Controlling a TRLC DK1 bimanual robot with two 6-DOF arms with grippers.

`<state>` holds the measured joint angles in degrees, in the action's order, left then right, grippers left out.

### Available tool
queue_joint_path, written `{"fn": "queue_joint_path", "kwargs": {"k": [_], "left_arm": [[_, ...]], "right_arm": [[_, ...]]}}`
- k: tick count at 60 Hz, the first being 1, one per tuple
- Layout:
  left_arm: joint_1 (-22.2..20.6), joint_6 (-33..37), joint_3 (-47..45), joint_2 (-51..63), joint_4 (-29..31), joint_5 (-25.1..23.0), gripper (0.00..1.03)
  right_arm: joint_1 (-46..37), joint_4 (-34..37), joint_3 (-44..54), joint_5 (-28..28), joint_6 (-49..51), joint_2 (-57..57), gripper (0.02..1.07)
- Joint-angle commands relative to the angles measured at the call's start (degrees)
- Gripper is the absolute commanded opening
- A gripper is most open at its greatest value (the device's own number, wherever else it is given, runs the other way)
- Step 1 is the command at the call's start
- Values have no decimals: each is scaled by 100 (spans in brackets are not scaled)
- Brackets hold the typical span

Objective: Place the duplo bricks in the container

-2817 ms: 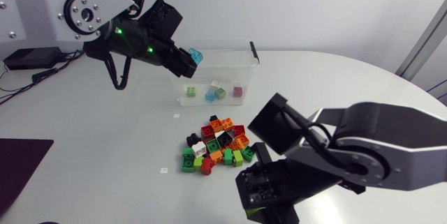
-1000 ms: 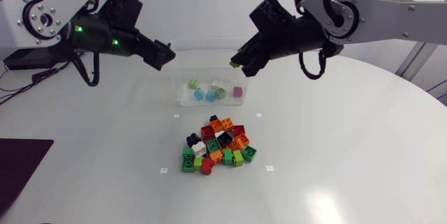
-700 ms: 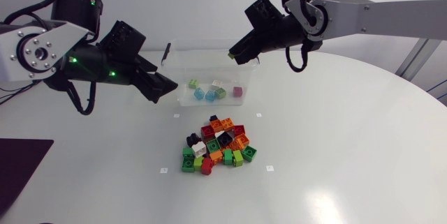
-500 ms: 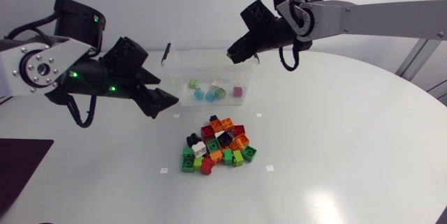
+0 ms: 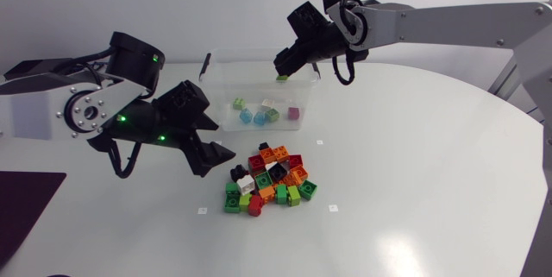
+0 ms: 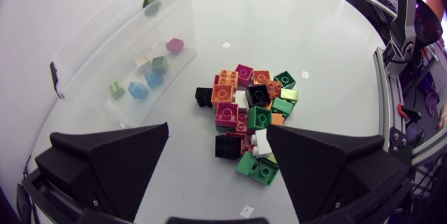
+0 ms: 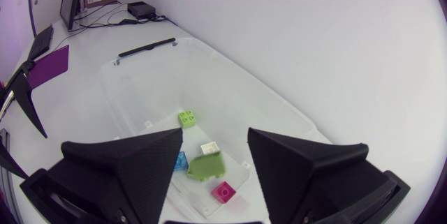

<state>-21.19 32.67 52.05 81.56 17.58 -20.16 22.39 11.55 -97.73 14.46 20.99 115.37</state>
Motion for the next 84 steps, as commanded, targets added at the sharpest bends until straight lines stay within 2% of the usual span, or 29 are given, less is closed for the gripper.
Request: {"fn": "queue_joint_path", "kwargs": {"k": [1,18,33,57,73,84], "left_arm": [[-96,91,-116,202,-45,-49,98],[-377,38,-301,229,149,48,95],[-658,-76,-345,352,272,452,93],[-781,-190,-257,774,202,680,87],[-966,-287,-152,1020,140,759,87],[-1089,-349,-55,1266,61,856,81]], "right_arm": [[-16,-13,-141,-57,-87,-6,102],[-156,-13,589,40,10,-999,102],[-147,-13,1775,119,168,-2133,102],[99,277,3595,92,458,-3671,102],[195,427,4614,57,687,-4172,102],[195,541,5159,57,889,-4383,102]]}}
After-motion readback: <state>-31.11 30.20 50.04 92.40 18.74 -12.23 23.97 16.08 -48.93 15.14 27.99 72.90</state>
